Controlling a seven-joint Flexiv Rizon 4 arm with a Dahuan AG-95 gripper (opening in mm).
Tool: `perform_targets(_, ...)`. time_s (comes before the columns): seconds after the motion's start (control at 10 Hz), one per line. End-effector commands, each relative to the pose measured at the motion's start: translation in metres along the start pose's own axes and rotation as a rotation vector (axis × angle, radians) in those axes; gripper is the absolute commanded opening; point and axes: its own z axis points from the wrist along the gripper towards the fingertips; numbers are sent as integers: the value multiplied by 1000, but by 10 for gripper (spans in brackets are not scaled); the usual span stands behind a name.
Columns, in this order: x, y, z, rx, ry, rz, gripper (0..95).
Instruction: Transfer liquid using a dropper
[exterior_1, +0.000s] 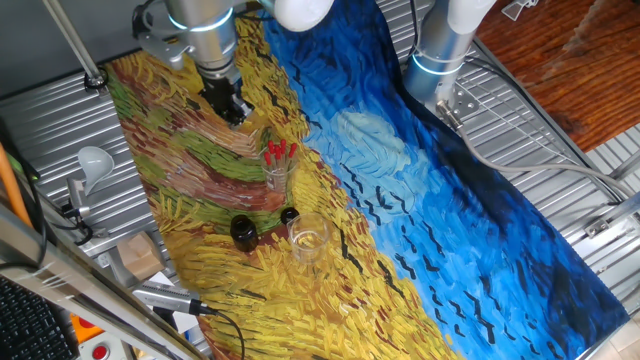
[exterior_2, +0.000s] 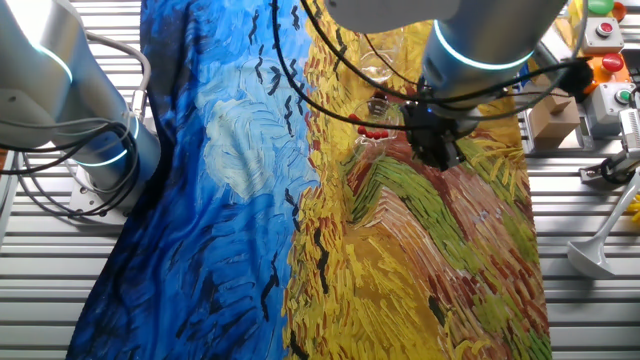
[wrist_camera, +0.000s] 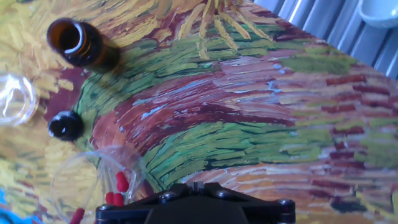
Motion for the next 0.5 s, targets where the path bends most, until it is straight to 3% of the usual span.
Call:
perform_targets(0.1,1,0,-1,1,2,-83,0)
perform_targets(0.3,1,0,-1,-7,-3,-100,0)
perform_targets(0.5,8,17,-2,-11,-7,-62,0)
